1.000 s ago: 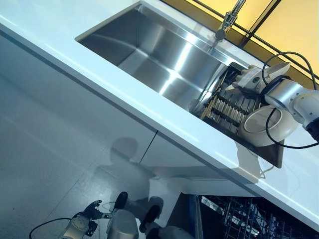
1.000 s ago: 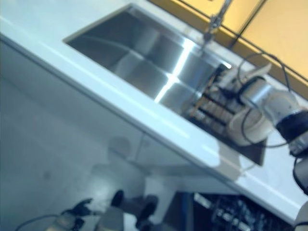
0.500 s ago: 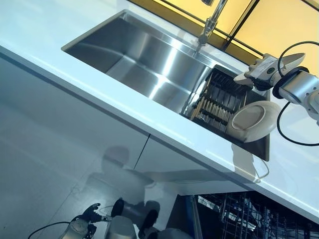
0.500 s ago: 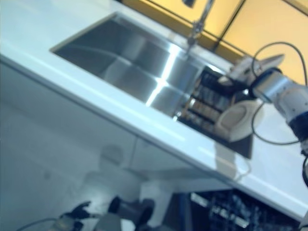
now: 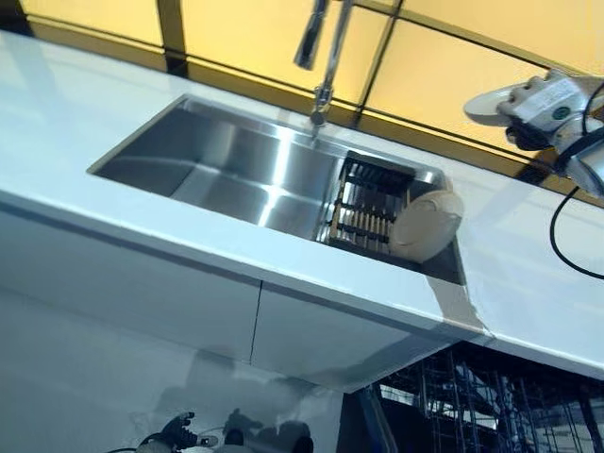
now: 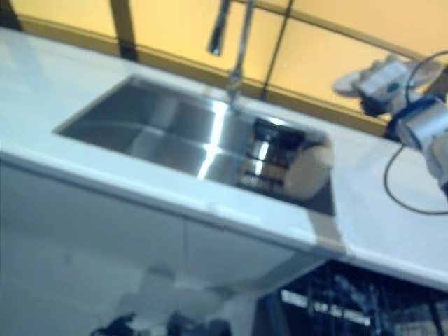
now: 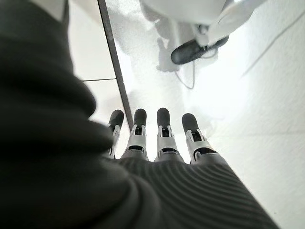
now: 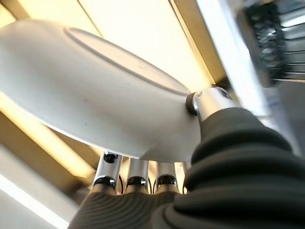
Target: Take plates into dishwasher
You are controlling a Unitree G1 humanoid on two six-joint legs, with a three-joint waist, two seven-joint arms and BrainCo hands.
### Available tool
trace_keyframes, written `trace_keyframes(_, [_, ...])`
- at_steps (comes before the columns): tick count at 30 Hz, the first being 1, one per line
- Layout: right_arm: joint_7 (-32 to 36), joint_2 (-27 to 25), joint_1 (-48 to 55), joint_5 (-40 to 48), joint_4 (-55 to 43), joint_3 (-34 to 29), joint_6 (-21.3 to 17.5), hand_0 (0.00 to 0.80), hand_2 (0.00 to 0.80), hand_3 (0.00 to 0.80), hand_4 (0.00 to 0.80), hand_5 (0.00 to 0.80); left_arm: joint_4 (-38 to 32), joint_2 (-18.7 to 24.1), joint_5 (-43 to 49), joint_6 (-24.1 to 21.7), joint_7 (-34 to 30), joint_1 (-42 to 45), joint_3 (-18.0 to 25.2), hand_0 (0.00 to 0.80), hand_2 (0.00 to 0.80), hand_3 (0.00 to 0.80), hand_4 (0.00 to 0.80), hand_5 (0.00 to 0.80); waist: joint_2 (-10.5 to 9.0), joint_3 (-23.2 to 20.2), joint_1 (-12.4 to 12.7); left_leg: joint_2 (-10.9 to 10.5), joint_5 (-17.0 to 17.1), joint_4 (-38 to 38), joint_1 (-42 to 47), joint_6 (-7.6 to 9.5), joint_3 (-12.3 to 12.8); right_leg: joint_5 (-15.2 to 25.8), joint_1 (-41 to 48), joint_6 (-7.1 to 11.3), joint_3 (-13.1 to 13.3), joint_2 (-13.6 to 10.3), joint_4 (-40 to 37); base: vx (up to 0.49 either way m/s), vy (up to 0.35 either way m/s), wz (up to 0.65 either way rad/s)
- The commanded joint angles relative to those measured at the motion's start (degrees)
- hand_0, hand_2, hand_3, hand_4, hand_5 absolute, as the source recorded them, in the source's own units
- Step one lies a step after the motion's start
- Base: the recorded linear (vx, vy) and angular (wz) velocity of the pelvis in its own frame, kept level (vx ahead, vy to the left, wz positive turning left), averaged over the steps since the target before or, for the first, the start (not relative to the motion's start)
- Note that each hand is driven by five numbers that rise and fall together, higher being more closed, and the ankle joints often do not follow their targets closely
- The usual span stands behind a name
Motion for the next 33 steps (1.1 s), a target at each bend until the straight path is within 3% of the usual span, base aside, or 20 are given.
trace_keyframes(1, [-5.45, -6.49, -1.01, 5.18, -1.00, -4.70, 6.15, 0.800, 0.800, 0.800, 0.800, 0.800, 2.23, 0.69, -1.04, -1.07, -0.34, -1.21, -0.33, 0.000, 0.000, 0.000, 0.000, 0.000, 1.69, -1.35, -0.56, -2.67, -9.07, 1.37, 0.00, 6.81, 2.16, -7.56, -1.54, 5.20, 0.21, -0.50, 9.54, -0.053, 0.157, -0.28])
trace_keyframes(10, [-15.79, -8.45, 14.15, 16.30, -10.42, -22.96, 7.21, 0.800, 0.800, 0.800, 0.800, 0.800, 4.36, 0.17, 1.31, -0.87, -1.90, -1.90, -0.13, 0.000, 0.000, 0.000, 0.000, 0.000, 4.32, -2.58, -4.46, -3.06, -8.70, -0.18, 0.46, 7.50, 4.09, -3.57, -5.17, 7.21, 3.78, -1.14, 11.04, -0.029, 0.133, -0.39])
trace_keyframes(14, [-18.88, -5.79, 21.52, 22.45, -15.96, -32.30, 6.47, 0.800, 0.800, 0.800, 0.800, 0.800, 5.14, -0.35, 3.37, -1.15, -2.35, -1.04, 0.35, 0.000, 0.000, 0.000, 0.000, 0.000, 4.93, -2.72, -5.63, -2.50, -9.53, -0.19, 0.71, 7.11, 8.60, 0.78, -7.57, 9.13, 2.27, -1.63, 9.28, -0.035, 0.075, -0.48])
trace_keyframes(16, [-19.53, -4.91, 24.24, 25.42, -18.43, -35.87, 6.05, 0.800, 0.800, 0.800, 0.800, 0.800, 5.77, -0.25, 3.97, -0.98, -2.34, -0.90, 0.54, 0.000, 0.000, 0.000, 0.000, 0.000, 5.19, -2.66, -5.93, -2.00, -9.72, -0.19, 1.14, 7.27, 11.29, 1.13, -8.14, 9.31, 0.05, -2.59, 10.79, -0.015, 0.058, -0.76])
trace_keyframes(18, [-19.89, -4.03, 25.98, 27.26, -20.50, -38.36, 5.52, 0.800, 0.800, 0.800, 0.800, 0.800, 6.34, -0.29, 4.12, -0.99, -2.27, -0.74, 1.15, 0.000, 0.000, 0.000, 0.000, 0.000, 5.72, -2.88, -6.25, -1.50, -9.98, -0.19, 1.72, 7.28, 12.45, 0.19, -7.55, 9.43, -1.28, -3.72, 12.97, 0.021, 0.035, -0.65])
trace_keyframes(23, [-20.79, -1.95, 28.59, 29.41, -23.13, -41.12, 4.55, 0.800, 0.800, 0.800, 0.800, 0.800, 9.11, -0.69, 3.71, -2.45, -2.22, -0.98, 1.45, 0.000, 0.000, 0.000, 0.000, 0.000, 6.55, -4.32, -6.63, -0.27, -10.32, -0.17, 1.90, 7.42, 16.10, -3.06, -4.48, 7.44, -4.11, -6.22, 16.56, 0.015, -0.036, -0.84])
trace_keyframes(28, [-20.81, -1.25, 28.56, 31.03, -23.75, -41.63, 4.18, 0.800, 0.800, 0.800, 0.800, 0.800, 10.08, -1.01, 4.25, -3.23, -2.56, -1.41, 1.88, 0.000, 0.000, 0.000, 0.000, 0.000, 6.32, -6.10, -6.82, 0.26, -10.81, -0.16, 1.73, 7.11, 19.56, -2.90, -0.31, 7.84, -6.21, -8.18, 16.58, -0.010, -0.148, -0.80])
trace_keyframes(31, [-20.73, -1.38, 28.85, 31.70, -23.71, -41.94, 3.87, 0.800, 0.800, 0.800, 0.800, 0.800, 10.13, -1.05, 4.13, -3.26, -2.61, -1.94, 2.11, 0.000, 0.000, 0.000, 0.000, 0.000, 6.15, -6.66, -7.21, 0.60, -10.95, -0.13, 1.67, 7.17, 21.05, -2.96, -0.07, 8.09, -6.33, -8.57, 18.12, -0.083, -0.225, -0.65])
trace_keyframes(33, [-20.43, -1.11, 29.19, 34.01, -23.76, -42.41, 3.67, 0.800, 0.800, 0.800, 0.800, 0.800, 10.33, -1.10, 4.49, -3.64, -2.33, -2.46, 2.39, 0.000, 0.000, 0.000, 0.000, 0.000, 5.55, -7.04, -7.68, 1.31, -11.06, 0.60, 1.12, 6.90, 22.38, -5.08, 0.59, 7.63, -6.13, -7.29, 17.56, -0.201, -0.473, -0.60])
